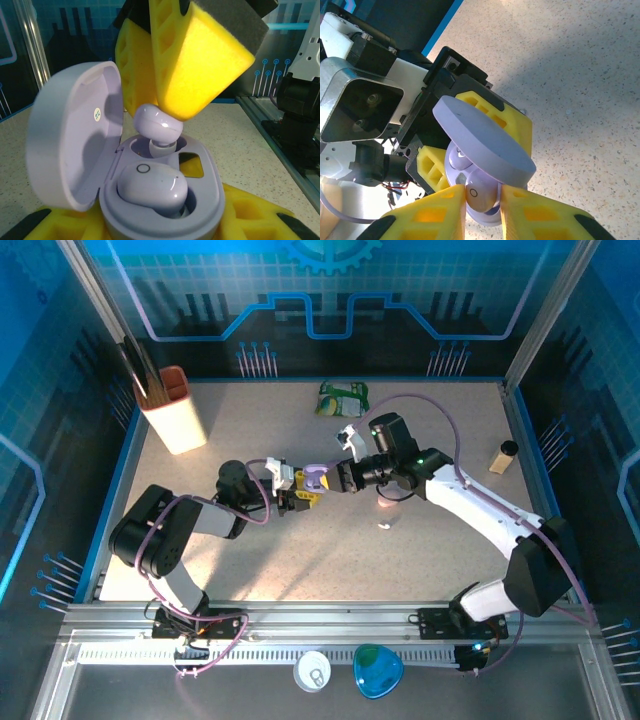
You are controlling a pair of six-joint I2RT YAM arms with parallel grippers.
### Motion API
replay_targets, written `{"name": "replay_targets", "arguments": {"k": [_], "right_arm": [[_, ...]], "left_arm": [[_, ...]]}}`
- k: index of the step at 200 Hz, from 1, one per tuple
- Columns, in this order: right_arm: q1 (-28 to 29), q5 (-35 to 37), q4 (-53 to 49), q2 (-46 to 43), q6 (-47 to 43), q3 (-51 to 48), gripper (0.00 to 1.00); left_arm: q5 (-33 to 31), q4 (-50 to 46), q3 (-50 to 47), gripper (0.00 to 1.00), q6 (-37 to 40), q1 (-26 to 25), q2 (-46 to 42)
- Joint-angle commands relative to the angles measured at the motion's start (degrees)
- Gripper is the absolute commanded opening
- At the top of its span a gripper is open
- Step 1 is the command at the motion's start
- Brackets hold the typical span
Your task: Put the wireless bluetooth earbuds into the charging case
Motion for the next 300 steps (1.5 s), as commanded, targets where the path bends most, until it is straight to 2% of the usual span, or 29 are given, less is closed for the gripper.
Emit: {"name": "replay_targets", "arguments": {"k": [1, 55, 81, 104, 145, 173, 204, 223, 240, 249, 274, 300], "right_arm": [[-0.77, 2.55, -2.60, -0.30, -1.15, 1.59, 0.29], [-0.74, 6.82, 0.99, -3.25, -0.89, 0.29, 0.54], [-0.67, 5.93, 5.00, -2.09, -0.30, 0.72, 0.63], [-0.54, 4.21, 6.38, 0.74, -0.40, 3.44, 0.65], [0.80, 0.73, 3.08, 4.58, -3.76, 8.59, 0.65], [1.34, -1.20, 2.08, 3.35, -4.97, 7.21, 0.63], [1.49, -2.58, 3.68, 0.38, -4.23, 3.29, 0.62], [1.22, 2.37, 7.06, -2.41, -1.01, 0.34, 0.62], [0.03, 5.51, 11.86, -4.13, 5.60, -2.77, 0.66], [-1.00, 3.95, 14.18, -3.98, 10.17, -3.74, 0.68], [-2.32, -6.27, 20.53, -0.09, 22.37, -4.82, 0.69], [-1.99, -13.49, 33.15, 3.87, 33.64, -8.07, 0.66]], "left_arm": [[-0.09, 2.78, -0.16, 0.24, -0.41, 0.06, -0.50], [-1.49, 2.65, -0.67, 0.23, -0.41, 0.94, -1.01], [-0.29, 2.63, -0.25, 0.23, -0.99, 0.95, -0.56], [-0.17, 2.91, -0.43, 0.23, -0.63, 0.94, -0.39], [-1.11, 2.44, -0.49, 0.23, -0.93, 1.24, -0.40], [-4.27, 1.72, -0.78, 0.20, -1.80, 2.19, -0.81], [-7.59, -4.06, -0.44, 0.21, 0.46, 3.05, -2.61], [-8.26, -5.13, -0.26, 0.22, 1.05, 3.03, -3.04], [-8.38, -3.59, -0.17, 0.22, -0.03, 2.95, -2.87], [-8.43, -1.92, -0.12, 0.22, -1.31, 2.90, -2.61], [-8.43, 2.59, 0.45, 0.22, -4.24, 2.79, -1.56], [-8.67, 2.70, 1.16, 0.21, -4.06, 2.83, -1.52]]}}
